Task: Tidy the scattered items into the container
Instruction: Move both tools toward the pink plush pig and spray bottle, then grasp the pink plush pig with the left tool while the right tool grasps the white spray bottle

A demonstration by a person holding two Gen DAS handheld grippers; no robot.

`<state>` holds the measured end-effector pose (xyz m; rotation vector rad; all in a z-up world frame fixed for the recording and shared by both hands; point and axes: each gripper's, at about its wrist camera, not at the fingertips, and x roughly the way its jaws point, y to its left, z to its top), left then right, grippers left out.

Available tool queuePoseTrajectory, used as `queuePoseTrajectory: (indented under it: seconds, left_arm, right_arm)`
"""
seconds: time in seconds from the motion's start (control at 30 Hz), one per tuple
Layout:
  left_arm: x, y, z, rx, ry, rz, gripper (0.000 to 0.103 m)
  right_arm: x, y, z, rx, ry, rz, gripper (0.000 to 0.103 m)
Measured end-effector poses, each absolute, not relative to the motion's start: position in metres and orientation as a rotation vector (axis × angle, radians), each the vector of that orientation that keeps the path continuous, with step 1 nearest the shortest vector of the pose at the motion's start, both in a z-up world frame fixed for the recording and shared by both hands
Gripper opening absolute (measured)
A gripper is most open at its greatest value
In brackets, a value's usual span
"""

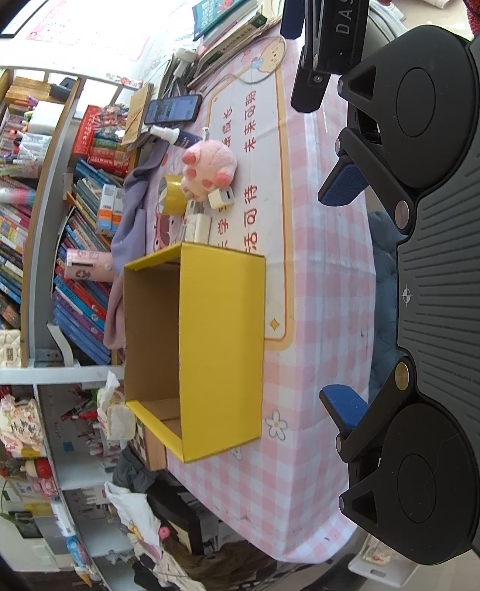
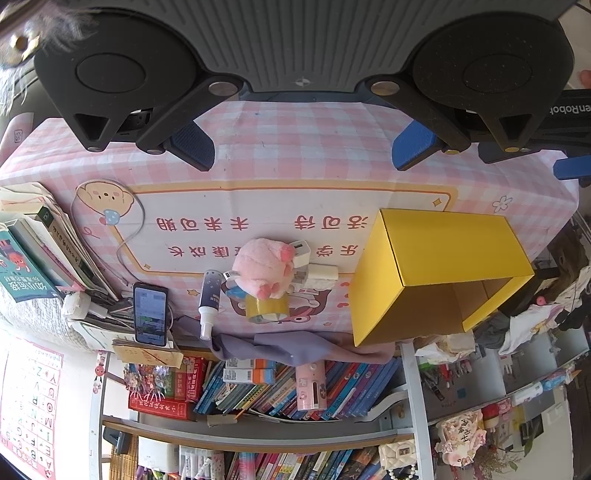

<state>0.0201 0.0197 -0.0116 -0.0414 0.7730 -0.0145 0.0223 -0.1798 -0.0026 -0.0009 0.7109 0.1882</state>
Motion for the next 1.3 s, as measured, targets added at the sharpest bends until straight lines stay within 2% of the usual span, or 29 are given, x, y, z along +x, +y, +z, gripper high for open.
queuePoseTrajectory:
  seconds: [0.8,1.07,1.3]
  left_arm:
    - [0.05,-0.014,-0.017,-0.015,0.773,-0.096,0.102]
    - [0.068,-0.046,-0.019,0.024,0.752,-0.191,0.101]
    - [0.095,-0.077,-0.023,0.034,0.744,-0.253,0.099]
  right_arm:
    - [0.053,-0.216,-0.009,0.041,0.735,0.171,0.101]
    - [0.074,-0.235,-0.008,0.038,0.731,0.147,0.09]
    - [0.103,-0.259,-0.015,0.025,0.761,0.125,0.089]
